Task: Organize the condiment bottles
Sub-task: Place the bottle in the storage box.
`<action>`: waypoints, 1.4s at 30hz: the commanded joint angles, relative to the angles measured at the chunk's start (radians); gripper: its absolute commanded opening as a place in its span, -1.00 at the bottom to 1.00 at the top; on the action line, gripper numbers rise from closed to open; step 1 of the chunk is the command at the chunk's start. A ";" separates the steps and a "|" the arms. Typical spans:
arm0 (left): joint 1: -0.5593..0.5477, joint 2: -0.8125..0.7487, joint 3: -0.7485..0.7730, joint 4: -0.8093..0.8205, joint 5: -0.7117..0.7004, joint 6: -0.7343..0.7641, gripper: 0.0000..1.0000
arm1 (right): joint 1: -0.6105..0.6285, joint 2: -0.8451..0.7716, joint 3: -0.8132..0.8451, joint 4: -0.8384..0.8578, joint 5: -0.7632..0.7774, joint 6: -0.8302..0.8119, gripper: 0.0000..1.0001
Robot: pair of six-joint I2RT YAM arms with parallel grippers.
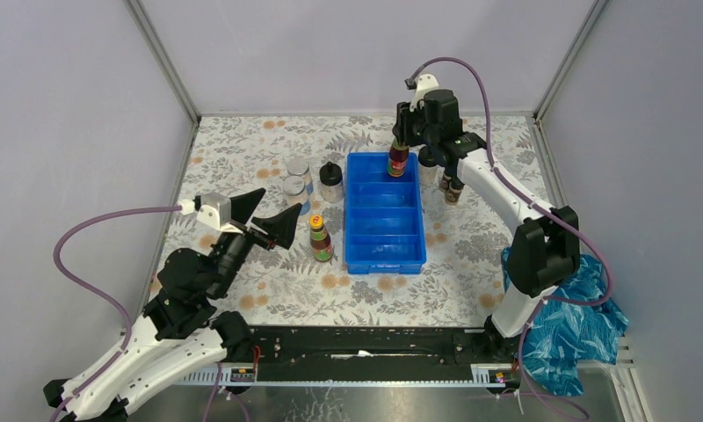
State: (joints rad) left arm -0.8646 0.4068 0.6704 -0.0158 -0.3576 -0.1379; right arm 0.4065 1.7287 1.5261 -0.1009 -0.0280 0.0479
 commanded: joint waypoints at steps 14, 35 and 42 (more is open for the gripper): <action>-0.005 0.022 -0.006 0.013 0.009 0.029 0.97 | -0.037 0.003 -0.052 0.225 -0.042 0.021 -1.00; -0.006 0.018 -0.004 0.012 0.014 0.026 0.97 | -0.041 0.040 -0.092 0.266 -0.031 0.004 -1.00; -0.006 0.018 -0.004 0.012 0.016 0.027 0.97 | -0.040 0.045 -0.105 0.274 -0.020 -0.009 -1.00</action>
State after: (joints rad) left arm -0.8646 0.4271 0.6704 -0.0158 -0.3546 -0.1375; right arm 0.3710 1.7908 1.4025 0.0227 -0.0463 0.0528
